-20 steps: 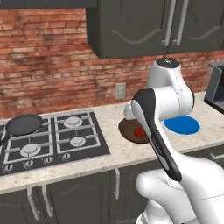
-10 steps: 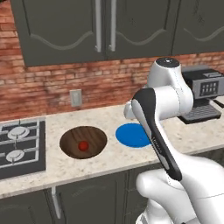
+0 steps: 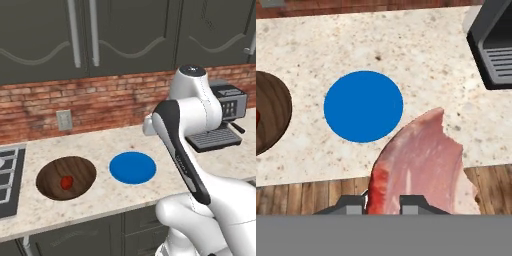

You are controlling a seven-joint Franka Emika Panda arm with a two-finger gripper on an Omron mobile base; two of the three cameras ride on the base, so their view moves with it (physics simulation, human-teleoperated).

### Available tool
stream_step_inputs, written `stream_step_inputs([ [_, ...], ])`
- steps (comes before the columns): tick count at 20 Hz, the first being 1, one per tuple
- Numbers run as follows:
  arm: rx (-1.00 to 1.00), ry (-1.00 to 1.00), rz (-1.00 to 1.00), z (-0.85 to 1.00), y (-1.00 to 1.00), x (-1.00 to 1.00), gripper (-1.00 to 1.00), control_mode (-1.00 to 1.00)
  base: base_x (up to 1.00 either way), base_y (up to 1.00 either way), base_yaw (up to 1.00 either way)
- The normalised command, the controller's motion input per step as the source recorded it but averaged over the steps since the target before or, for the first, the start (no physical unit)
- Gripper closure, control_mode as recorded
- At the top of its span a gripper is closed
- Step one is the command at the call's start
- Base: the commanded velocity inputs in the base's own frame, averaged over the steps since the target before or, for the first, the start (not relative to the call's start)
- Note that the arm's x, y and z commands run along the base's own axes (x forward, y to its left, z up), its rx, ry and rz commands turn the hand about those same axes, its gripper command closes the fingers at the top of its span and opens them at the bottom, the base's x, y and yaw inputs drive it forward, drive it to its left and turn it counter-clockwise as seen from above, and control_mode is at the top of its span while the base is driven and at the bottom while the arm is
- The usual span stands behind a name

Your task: Place the steak on the plate and place the bell pepper on the same plate.

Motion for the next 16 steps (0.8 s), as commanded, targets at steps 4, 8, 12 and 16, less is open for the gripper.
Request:
stream_step_inputs([
  [4,0.00,0.00,0.00,-0.07,0.00,0.00,1.00,-1.00,0.00,-0.06,0.00],
  [8,0.00,0.00,0.00,-0.80,0.29,0.24,1.00,-1.00,0.00,0.00,0.00],
  [12,0.03,0.00,0.00,-0.93,0.54,0.53,1.00,-1.00,0.00,0.00,0.00],
  [16,0.00,0.00,0.03,-0.51,0.34,0.64,1.00,-1.00,0.00,0.00,0.00],
])
